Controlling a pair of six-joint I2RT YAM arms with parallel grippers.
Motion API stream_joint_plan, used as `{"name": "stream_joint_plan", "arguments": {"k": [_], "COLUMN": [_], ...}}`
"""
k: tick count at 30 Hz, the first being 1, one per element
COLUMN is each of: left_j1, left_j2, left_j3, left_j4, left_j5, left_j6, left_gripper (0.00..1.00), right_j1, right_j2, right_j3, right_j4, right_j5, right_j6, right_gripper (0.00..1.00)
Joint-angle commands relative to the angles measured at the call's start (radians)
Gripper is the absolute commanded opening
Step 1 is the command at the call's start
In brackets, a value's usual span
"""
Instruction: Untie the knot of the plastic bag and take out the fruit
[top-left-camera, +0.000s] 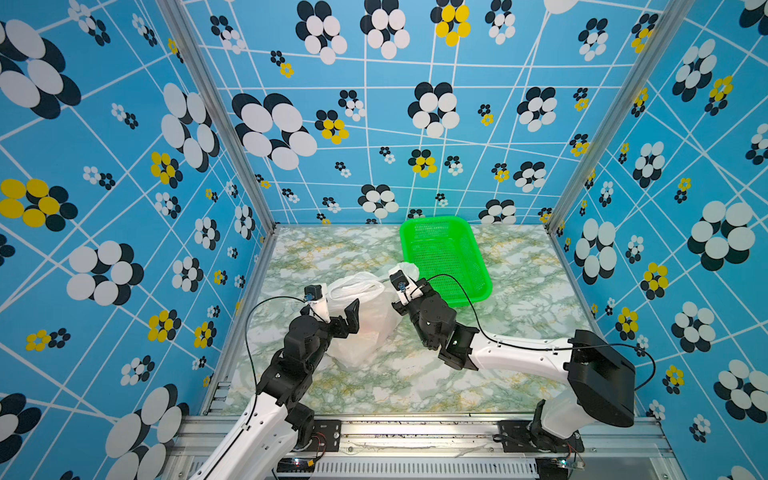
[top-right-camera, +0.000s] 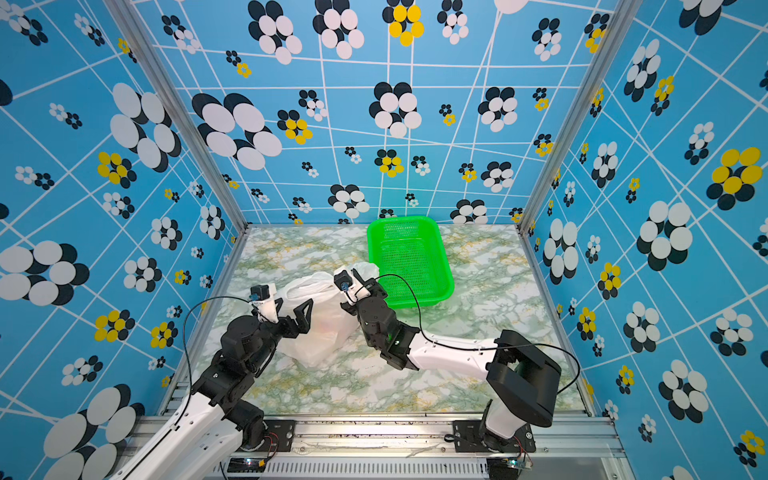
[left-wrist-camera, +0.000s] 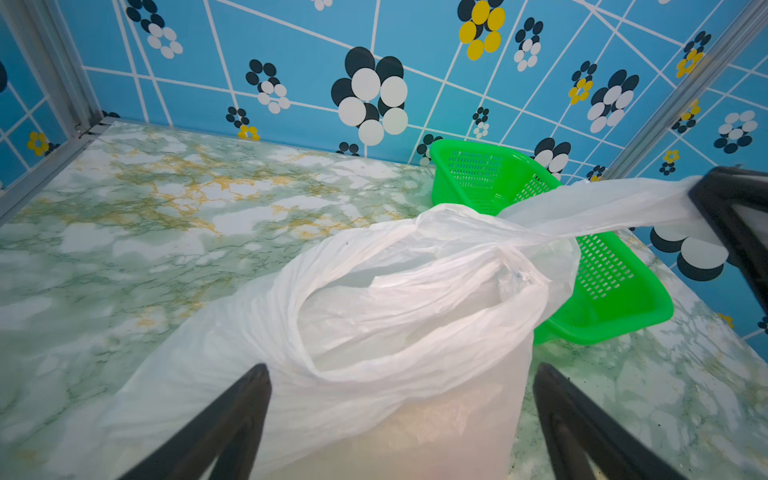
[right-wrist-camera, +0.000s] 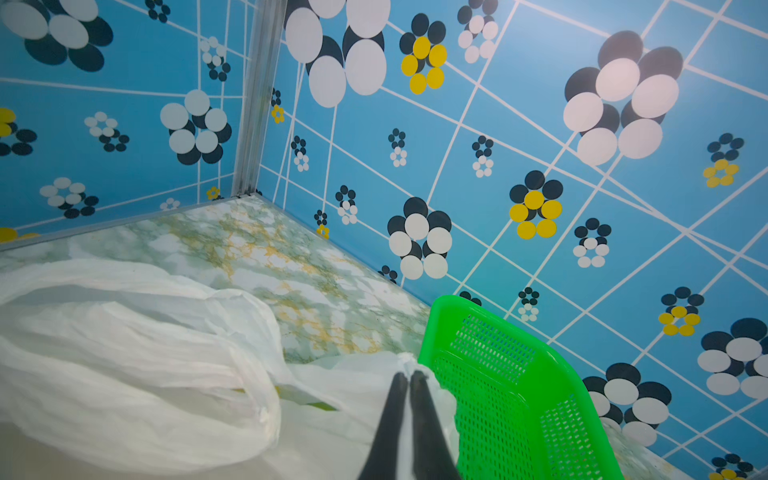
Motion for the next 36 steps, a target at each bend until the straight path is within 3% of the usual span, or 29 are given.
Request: {"name": "stream_joint_plan", "arguments": {"k": [1,14,22,36], "left_j1": [-0.029,-0.164,-0.213,-0.322], "left_j2": [0.021,0.299,0.403,0.596], "left_j3": [0.086,0.287,0.328,0.410], "left_j4": [0.033,-0.077,-0.077,-0.120], "left_j5": [0.035,-0.086,-0.162,-0.510], "left_j6": [0.051,0.183,0.228,0.332], "left_gripper": [0.99,0.99,0.99,0.99], "right_j1": [-0.017,-0.043,-0.059,-0.082], "right_j2": [-0.043,-0.103,-0.099,-0.097], "right_j3": [0.007,0.142,0.166,0.188], "right_j4": [-0.114,-0.430,-0.481,-0.521], "right_j5": [-0.070,-0.212,-0.259,-0.298], "right_j6": [0.098,0.302,0.344,0.400], "right_gripper": [0.00,0.00,0.00,0.00]}}
